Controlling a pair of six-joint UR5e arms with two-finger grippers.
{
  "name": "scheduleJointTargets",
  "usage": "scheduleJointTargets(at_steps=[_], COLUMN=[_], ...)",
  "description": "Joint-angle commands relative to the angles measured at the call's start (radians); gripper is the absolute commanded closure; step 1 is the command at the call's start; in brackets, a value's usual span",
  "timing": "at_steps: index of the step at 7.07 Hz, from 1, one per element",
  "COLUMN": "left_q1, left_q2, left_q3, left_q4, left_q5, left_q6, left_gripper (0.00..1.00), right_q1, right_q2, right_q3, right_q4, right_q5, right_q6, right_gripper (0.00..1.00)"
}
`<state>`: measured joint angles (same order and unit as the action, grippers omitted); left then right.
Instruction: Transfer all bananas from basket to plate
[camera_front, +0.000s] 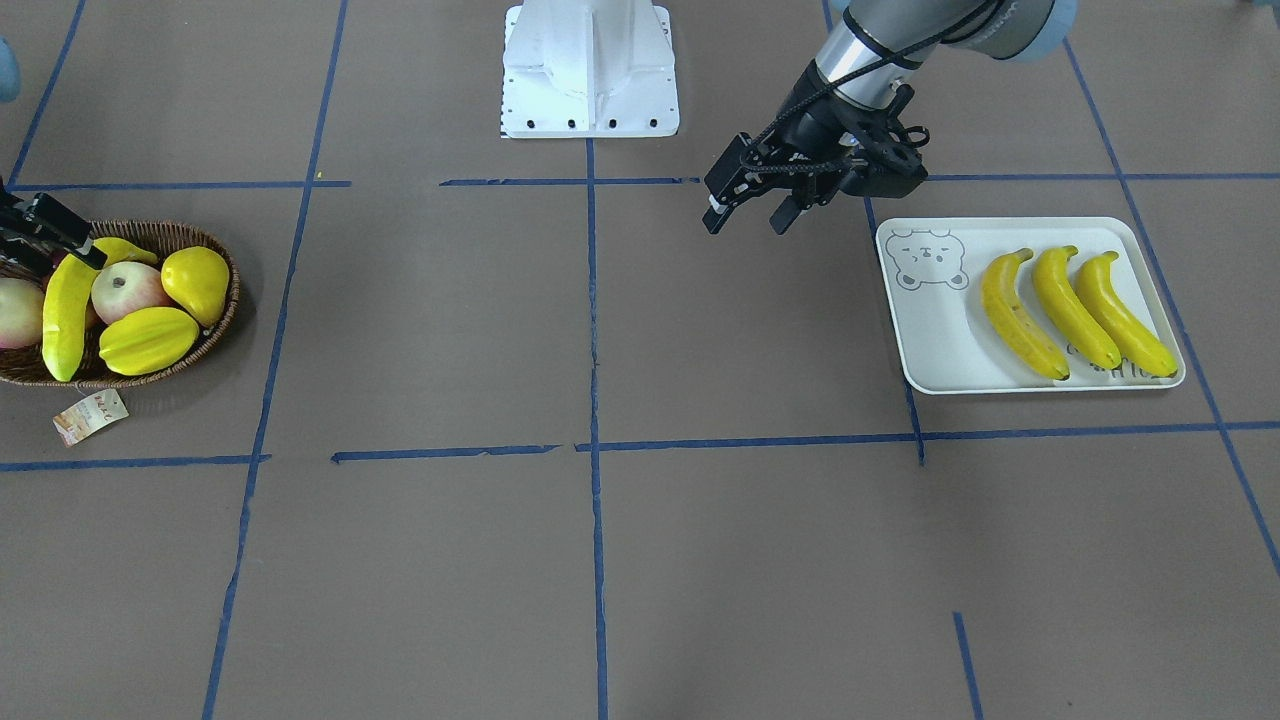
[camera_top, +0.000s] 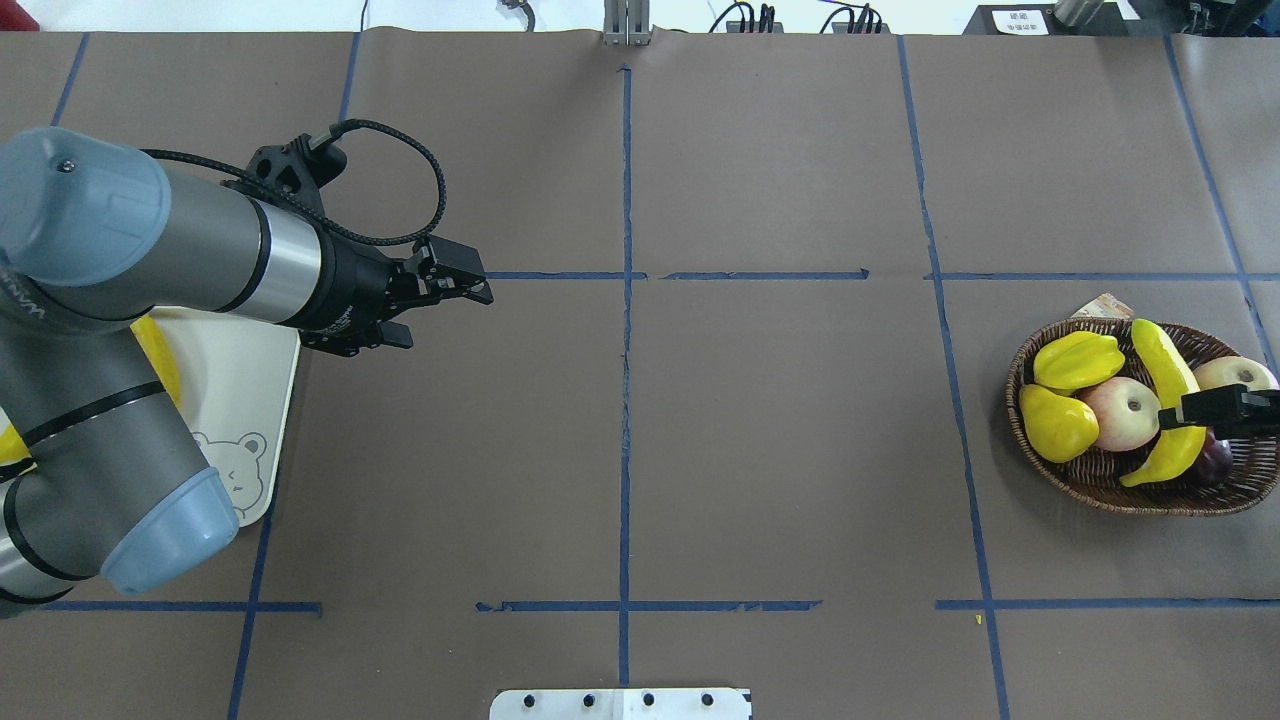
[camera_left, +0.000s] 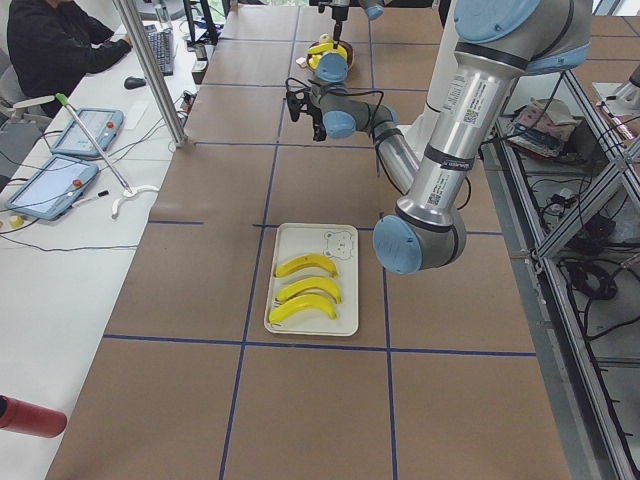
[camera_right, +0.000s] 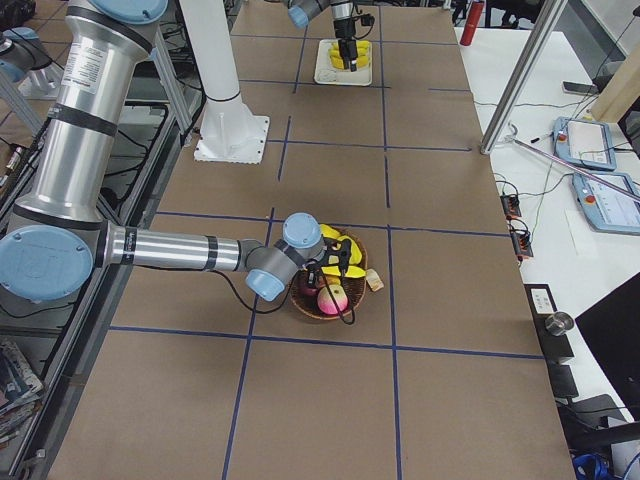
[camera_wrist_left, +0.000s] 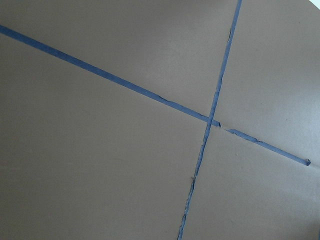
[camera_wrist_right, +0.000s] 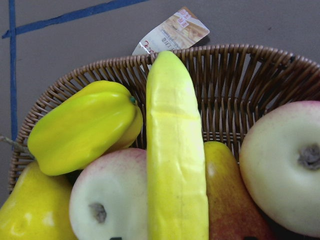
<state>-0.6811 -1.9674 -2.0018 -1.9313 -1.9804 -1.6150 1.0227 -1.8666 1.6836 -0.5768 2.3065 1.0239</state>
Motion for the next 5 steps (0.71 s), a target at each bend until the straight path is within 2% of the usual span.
scheduleJointTargets(at_steps=[1,2,3,4,5], left_q1=[0.000,0.000,0.000,0.000,0.000], left_q2=[0.004,0.004,0.004,0.004,0.004], left_q3=[0.001,0.001,0.005,0.009,0.014], left_q4=[0.002,0.002,0.002,0.002,0.002], left_q5=[0.000,0.000,0.000,0.000,-0.002], left_q6=[0.000,-0.002,-0.002,-0.002,-0.002], left_gripper=[0.00,0.00,0.00,0.00,0.00], right_q1=[-0.001,0.000,0.002,0.035,0.130], right_q2=[0.004,0.004,0.004,0.006,0.000], right_q3=[-0.001,0.007,0.022,0.033,0.065], right_q4=[0.000,0.003,0.003,0.003,0.000], right_q5=[0.010,0.013,0.017,0.046,0.126], right_q6=[-0.002,-0.002,-0.004,-0.004,-0.005], right_gripper=[0.79,0.92,0.97,0.99,1.00])
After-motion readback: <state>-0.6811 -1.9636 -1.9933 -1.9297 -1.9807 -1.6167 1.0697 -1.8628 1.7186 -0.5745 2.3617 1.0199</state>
